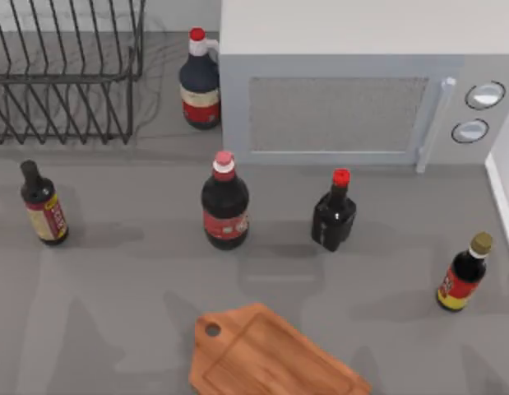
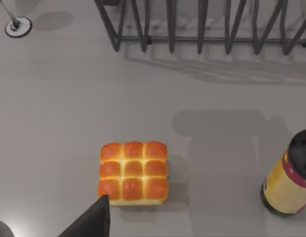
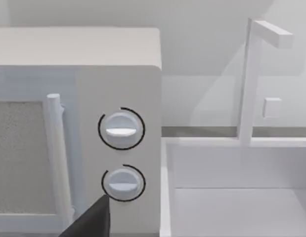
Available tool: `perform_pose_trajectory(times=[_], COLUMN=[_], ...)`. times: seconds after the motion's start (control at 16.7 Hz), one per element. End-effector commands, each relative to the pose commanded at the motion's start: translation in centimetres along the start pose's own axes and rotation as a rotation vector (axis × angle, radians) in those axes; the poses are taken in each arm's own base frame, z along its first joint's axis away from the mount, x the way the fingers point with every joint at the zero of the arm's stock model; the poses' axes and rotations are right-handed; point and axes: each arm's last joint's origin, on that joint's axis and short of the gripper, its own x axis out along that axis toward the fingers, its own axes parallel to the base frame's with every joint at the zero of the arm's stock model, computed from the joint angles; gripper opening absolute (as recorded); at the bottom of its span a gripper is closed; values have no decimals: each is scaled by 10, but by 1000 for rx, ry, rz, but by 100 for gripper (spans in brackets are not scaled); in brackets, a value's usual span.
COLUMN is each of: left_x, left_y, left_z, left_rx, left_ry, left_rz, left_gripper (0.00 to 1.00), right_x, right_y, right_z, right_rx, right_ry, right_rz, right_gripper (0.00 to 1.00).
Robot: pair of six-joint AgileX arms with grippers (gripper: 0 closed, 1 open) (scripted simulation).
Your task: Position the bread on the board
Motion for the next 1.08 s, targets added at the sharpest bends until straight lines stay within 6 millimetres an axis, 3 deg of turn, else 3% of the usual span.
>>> perform_pose_trajectory(times=[0.18, 0.36, 0.72, 0.9, 1.08], left_x=[46, 95, 179, 198, 200], left_y=[12, 26, 51, 57, 58], left_z=[32, 51, 58, 56, 56], left_rx=[1, -4, -22, -27, -28], left_ry=[274, 502, 805, 866, 872], left_rz=[-2, -13, -46, -57, -58], left_gripper=[100, 100, 100, 100, 100], right_x=[0, 0, 0, 0, 0], right_y=[0, 0, 0, 0, 0], right_z=[0, 0, 0, 0, 0], right_rx=[0, 0, 0, 0, 0], right_ry=[0, 0, 0, 0, 0], right_rz=[0, 0, 0, 0, 0], right_gripper=[100, 100, 100, 100, 100])
